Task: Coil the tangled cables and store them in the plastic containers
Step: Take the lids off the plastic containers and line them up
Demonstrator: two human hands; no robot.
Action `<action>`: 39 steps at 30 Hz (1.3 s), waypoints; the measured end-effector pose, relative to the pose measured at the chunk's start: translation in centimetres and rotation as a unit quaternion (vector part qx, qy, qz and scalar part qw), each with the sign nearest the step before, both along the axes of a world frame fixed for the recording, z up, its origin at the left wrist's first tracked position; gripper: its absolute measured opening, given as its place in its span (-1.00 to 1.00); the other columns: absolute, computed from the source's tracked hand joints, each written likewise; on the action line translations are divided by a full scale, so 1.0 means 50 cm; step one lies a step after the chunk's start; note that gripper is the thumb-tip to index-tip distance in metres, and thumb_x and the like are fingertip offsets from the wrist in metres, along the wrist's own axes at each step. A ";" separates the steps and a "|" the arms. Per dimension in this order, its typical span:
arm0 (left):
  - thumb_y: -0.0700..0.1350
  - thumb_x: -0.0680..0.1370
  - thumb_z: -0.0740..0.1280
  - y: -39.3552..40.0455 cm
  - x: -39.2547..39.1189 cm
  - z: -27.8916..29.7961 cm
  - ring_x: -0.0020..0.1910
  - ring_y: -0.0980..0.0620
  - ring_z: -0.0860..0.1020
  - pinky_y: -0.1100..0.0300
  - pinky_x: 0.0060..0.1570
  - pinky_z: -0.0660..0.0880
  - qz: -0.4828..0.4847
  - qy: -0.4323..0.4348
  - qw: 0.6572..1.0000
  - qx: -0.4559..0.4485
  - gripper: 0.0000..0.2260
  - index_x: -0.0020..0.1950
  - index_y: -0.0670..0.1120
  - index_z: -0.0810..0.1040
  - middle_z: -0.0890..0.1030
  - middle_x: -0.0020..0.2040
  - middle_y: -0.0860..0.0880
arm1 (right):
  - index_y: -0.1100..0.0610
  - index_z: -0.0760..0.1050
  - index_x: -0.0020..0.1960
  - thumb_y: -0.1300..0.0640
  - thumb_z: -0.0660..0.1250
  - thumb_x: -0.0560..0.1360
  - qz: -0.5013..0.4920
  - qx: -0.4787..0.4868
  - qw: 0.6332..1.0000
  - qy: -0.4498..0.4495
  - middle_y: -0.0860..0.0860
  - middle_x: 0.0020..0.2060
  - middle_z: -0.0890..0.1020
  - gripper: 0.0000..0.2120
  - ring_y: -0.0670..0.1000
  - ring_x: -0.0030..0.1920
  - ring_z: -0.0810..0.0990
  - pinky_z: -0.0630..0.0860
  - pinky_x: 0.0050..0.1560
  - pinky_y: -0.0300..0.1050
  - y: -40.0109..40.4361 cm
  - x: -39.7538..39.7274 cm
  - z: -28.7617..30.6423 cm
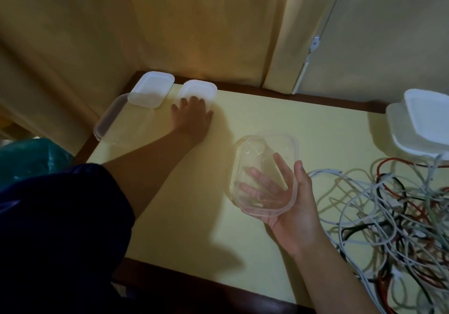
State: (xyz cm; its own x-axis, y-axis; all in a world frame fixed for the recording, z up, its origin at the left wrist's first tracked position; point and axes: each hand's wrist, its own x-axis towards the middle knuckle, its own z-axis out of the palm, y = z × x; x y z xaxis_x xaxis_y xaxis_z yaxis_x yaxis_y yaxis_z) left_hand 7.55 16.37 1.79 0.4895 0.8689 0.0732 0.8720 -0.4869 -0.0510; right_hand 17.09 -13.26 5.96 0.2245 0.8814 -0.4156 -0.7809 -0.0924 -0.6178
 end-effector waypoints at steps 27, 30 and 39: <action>0.11 0.64 0.25 -0.082 -0.109 0.030 0.47 -0.24 0.37 -0.17 0.45 0.31 -0.152 -0.135 0.979 -0.019 -0.50 0.49 -0.16 0.40 0.40 0.51 -0.19 | 0.04 0.39 0.32 -0.43 0.59 0.16 0.008 -0.038 0.998 -0.044 0.21 0.31 0.65 -0.08 0.33 0.31 0.62 0.53 0.28 0.39 -0.017 -0.005 -0.014; 0.16 0.61 0.16 -0.190 -0.228 0.016 0.41 -0.20 0.45 -0.13 0.40 0.36 -0.185 -0.132 0.974 -0.018 -0.48 0.48 -0.11 0.42 0.47 0.46 -0.14 | 0.13 0.43 0.34 -0.36 0.45 0.32 0.014 -0.071 0.993 -0.090 0.23 0.31 0.64 -0.22 0.36 0.24 0.65 0.56 0.16 0.43 -0.018 -0.027 0.000; 0.44 0.57 -0.08 -0.278 -0.402 -0.027 0.66 0.03 -0.13 -0.22 0.58 -0.21 -0.085 -0.073 0.986 -0.127 -0.30 0.67 0.22 -0.06 -0.08 0.69 0.11 | 0.10 0.59 0.15 -0.19 0.23 0.66 0.009 -0.149 0.950 -0.274 0.14 0.10 0.73 -0.62 0.25 0.00 0.71 0.64 -0.14 0.16 0.162 -0.137 0.035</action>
State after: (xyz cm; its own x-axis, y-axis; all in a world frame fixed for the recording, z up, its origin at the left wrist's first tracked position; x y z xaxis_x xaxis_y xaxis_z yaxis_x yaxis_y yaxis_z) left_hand -12.56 2.50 0.42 0.6304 0.7743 -0.0554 0.7652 -0.6079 0.2117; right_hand 10.24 -5.14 7.69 0.4649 0.7492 -0.4717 -0.3451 -0.3372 -0.8759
